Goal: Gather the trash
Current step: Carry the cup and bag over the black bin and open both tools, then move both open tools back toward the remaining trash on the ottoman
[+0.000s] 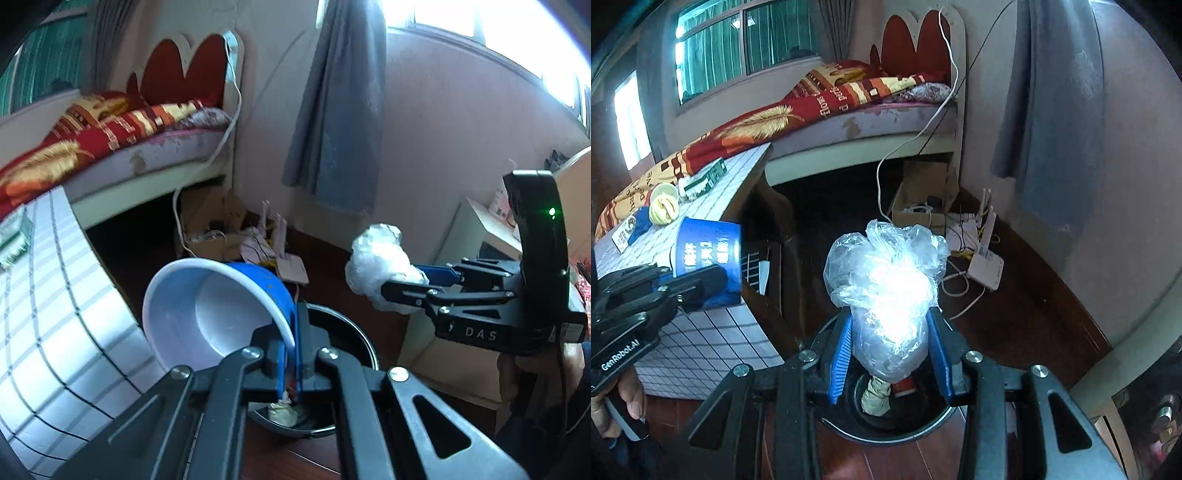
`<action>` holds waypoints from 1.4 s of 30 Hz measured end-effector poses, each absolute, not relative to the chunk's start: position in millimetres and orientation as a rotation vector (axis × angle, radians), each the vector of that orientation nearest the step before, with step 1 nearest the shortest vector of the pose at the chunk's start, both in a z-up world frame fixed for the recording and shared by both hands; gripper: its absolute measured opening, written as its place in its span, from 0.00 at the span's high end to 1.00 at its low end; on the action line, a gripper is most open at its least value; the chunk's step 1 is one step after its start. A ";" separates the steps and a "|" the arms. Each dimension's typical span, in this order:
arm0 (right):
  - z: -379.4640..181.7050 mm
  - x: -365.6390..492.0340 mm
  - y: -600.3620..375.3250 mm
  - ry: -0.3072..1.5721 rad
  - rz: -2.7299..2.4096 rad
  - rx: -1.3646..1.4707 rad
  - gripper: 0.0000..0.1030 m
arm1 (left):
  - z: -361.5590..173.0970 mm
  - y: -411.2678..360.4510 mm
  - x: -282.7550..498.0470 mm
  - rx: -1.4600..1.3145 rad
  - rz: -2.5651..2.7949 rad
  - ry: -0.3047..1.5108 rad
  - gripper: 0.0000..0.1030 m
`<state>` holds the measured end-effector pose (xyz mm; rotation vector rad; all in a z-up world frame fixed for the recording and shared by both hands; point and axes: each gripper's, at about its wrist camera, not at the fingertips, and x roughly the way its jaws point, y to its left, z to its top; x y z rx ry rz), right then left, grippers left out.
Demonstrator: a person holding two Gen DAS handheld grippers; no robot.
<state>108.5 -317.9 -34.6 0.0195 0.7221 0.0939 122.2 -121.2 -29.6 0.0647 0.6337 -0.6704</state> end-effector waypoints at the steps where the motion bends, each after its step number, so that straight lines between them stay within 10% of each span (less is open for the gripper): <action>1: -37.4 108.8 -319.2 0.727 0.098 0.021 0.60 | -34.3 -123.6 124.3 0.057 -0.680 0.651 0.96; 17: -126.2 130.5 -334.6 0.886 0.174 0.037 0.59 | -96.5 -159.3 153.0 0.023 -0.775 0.853 0.95; 18: -133.3 133.0 -332.9 0.893 0.175 0.020 0.58 | -104.8 -161.6 157.2 -0.002 -0.775 0.878 0.85; 21: -162.5 141.7 -335.8 0.949 0.109 -0.023 0.14 | -119.7 -164.1 165.6 -0.009 -0.721 0.941 0.29; 25: -178.6 142.8 -350.2 1.011 0.044 0.001 0.13 | -121.3 -159.6 157.0 0.055 -0.628 0.914 0.11; 28: -171.2 142.1 -350.7 0.985 0.014 -0.014 0.00 | -119.4 -152.1 153.3 0.060 -0.575 0.885 0.07; 42: -123.2 139.3 -331.5 0.894 0.008 -0.012 0.00 | -97.7 -123.3 144.7 0.051 -0.449 0.810 0.03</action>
